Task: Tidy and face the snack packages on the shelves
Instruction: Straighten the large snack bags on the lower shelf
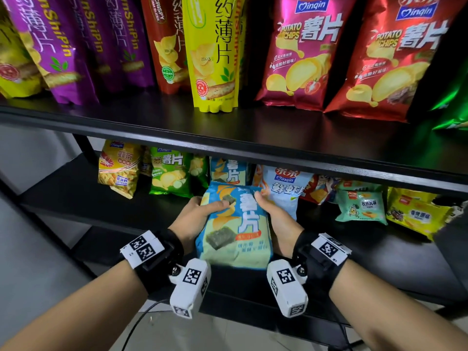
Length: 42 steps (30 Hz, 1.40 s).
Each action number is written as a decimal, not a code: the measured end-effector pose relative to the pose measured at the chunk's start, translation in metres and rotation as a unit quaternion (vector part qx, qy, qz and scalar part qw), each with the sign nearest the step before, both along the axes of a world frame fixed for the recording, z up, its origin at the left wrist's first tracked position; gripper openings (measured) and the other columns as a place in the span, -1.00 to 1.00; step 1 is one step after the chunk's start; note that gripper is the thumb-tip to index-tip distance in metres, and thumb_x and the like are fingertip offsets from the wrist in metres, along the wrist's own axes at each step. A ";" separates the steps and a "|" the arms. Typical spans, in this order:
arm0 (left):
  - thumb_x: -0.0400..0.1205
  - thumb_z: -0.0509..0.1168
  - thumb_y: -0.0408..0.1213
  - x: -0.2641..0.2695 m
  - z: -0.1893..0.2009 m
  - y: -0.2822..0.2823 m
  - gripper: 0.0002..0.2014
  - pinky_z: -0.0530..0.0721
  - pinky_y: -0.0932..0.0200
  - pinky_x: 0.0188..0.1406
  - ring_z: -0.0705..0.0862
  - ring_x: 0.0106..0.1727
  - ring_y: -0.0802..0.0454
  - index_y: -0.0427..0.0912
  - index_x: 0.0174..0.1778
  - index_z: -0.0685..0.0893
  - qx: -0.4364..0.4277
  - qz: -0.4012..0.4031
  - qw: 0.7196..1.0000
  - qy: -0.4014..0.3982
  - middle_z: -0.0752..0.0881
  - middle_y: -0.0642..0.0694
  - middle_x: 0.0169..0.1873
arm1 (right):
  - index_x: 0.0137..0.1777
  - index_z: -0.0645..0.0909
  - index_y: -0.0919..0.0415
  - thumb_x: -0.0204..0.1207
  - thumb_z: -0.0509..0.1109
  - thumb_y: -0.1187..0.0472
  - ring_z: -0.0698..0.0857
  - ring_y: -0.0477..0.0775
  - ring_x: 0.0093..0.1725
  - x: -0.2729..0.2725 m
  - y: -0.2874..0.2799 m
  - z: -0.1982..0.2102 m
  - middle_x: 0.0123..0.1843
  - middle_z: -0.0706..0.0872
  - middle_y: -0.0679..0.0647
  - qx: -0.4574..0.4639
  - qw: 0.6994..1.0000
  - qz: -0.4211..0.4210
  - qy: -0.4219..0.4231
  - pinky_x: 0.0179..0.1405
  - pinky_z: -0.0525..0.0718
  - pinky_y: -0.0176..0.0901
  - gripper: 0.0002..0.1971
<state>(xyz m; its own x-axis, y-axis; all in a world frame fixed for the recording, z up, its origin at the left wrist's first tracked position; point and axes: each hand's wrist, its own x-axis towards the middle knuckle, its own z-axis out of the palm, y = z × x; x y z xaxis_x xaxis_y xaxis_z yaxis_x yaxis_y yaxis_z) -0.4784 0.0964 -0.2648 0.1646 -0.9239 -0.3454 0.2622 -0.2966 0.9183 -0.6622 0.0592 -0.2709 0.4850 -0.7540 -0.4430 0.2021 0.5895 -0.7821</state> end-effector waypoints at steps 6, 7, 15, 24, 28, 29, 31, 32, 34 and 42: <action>0.72 0.15 0.19 0.012 0.002 0.003 -0.43 0.68 -0.28 0.33 0.74 0.31 -0.29 -0.19 0.41 0.68 0.026 -0.076 0.993 0.081 0.78 -0.28 0.26 | 0.20 0.78 0.17 0.45 0.48 0.12 0.84 0.24 0.05 -0.005 0.000 0.001 0.19 0.81 0.26 0.003 0.998 0.052 -0.021 -0.06 0.82 0.08 -0.67; 0.73 0.05 0.26 0.014 0.002 0.004 -0.38 0.75 -0.20 0.23 0.76 0.29 -0.24 -0.14 0.40 0.69 0.034 -0.077 0.989 0.119 0.78 -0.25 0.28 | 0.16 0.80 0.18 0.44 0.50 0.11 0.85 0.24 0.02 -0.005 -0.003 0.004 0.15 0.82 0.25 0.011 0.998 0.048 -0.027 -0.05 0.82 0.08 -0.68; 0.82 -0.01 0.10 0.003 -0.009 0.010 -0.46 0.68 -0.24 0.26 0.79 -0.16 -0.19 -0.25 0.38 0.64 0.019 -0.099 0.977 0.187 0.78 -0.28 -0.16 | -0.06 0.88 0.25 0.03 0.69 0.00 0.85 0.31 -0.07 0.013 -0.001 0.006 0.00 0.86 0.26 0.074 0.977 0.069 -0.185 -0.16 0.83 0.01 -0.52; 0.76 0.09 0.22 -0.013 -0.025 0.008 -0.44 0.75 -0.17 0.07 0.80 -0.07 -0.22 -0.16 -0.01 0.82 -0.010 -0.084 0.951 0.298 0.81 -0.23 -0.05 | 0.17 0.73 0.16 0.73 0.14 0.07 0.83 0.26 -0.06 0.010 0.003 -0.001 0.13 0.83 0.26 0.020 0.986 0.083 0.146 -0.21 0.84 0.21 -0.66; 0.56 0.34 0.14 -0.011 -0.034 0.010 -0.44 0.82 -0.13 0.02 0.83 0.07 -0.21 -0.25 0.27 0.78 0.004 -0.035 0.966 0.256 0.80 -0.30 0.18 | 0.24 0.70 0.20 0.72 0.25 0.05 0.75 0.24 0.03 0.007 0.004 0.004 0.24 0.75 0.38 -0.058 0.984 0.011 0.169 0.13 0.72 0.48 -0.70; 0.48 0.46 0.09 -0.011 -0.036 0.008 -0.34 0.82 -0.14 0.03 0.83 0.10 -0.22 -0.30 0.38 0.67 -0.005 0.002 0.977 0.215 0.78 -0.33 0.23 | 0.30 0.67 0.12 0.70 0.26 -0.11 0.77 0.26 0.11 0.006 0.003 0.005 0.26 0.76 0.35 -0.036 0.991 -0.014 0.126 0.20 0.69 0.48 -0.62; 0.31 0.68 -0.03 -0.013 -0.038 0.005 -0.14 0.83 -0.09 0.02 0.82 0.11 -0.14 -0.31 0.42 0.46 -0.044 0.088 0.991 0.087 0.72 -0.34 0.29 | 0.42 0.61 0.07 0.51 0.29 -0.32 0.74 0.31 0.28 0.004 -0.001 0.007 0.33 0.75 0.27 0.002 0.999 -0.011 0.033 0.35 0.61 0.44 -0.38; 0.24 0.73 -0.08 -0.014 -0.038 0.004 -0.09 0.83 0.01 -0.03 0.82 0.09 -0.02 -0.26 0.40 0.39 -0.080 0.112 0.990 0.021 0.69 -0.30 0.30 | 0.45 0.59 0.09 0.43 0.33 -0.31 0.72 0.31 0.33 0.004 0.000 0.007 0.35 0.73 0.24 -0.005 1.000 0.012 0.002 0.40 0.59 0.38 -0.32; 0.13 0.78 -0.09 -0.017 -0.037 0.004 0.03 0.81 0.09 0.06 0.77 0.17 0.11 -0.12 0.41 0.29 -0.147 0.121 0.979 -0.069 0.59 -0.20 0.35 | 0.46 0.59 0.20 0.37 0.48 -0.16 0.71 0.27 0.36 0.003 0.004 0.004 0.37 0.73 0.24 -0.054 0.997 0.050 -0.009 0.43 0.59 0.30 -0.30; 0.21 0.73 -0.07 -0.006 -0.039 0.017 0.15 0.51 -0.24 0.55 0.43 0.61 -0.04 0.38 0.60 0.13 -0.312 -0.022 0.926 -0.213 0.30 -0.12 0.56 | 0.23 0.69 0.34 0.30 0.38 0.76 0.78 0.26 0.18 -0.008 0.001 -0.018 0.14 0.83 0.27 -0.144 0.987 0.058 0.034 0.20 0.75 0.11 -0.47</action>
<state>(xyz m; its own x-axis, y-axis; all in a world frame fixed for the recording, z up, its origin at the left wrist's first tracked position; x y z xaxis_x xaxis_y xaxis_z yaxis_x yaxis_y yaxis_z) -0.4846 0.1138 -0.3035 0.1200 -0.9308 0.3453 -0.1621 0.3248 0.9318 -0.6701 0.0598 -0.2887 0.5524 -0.7944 -0.2526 0.0877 0.3567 -0.9301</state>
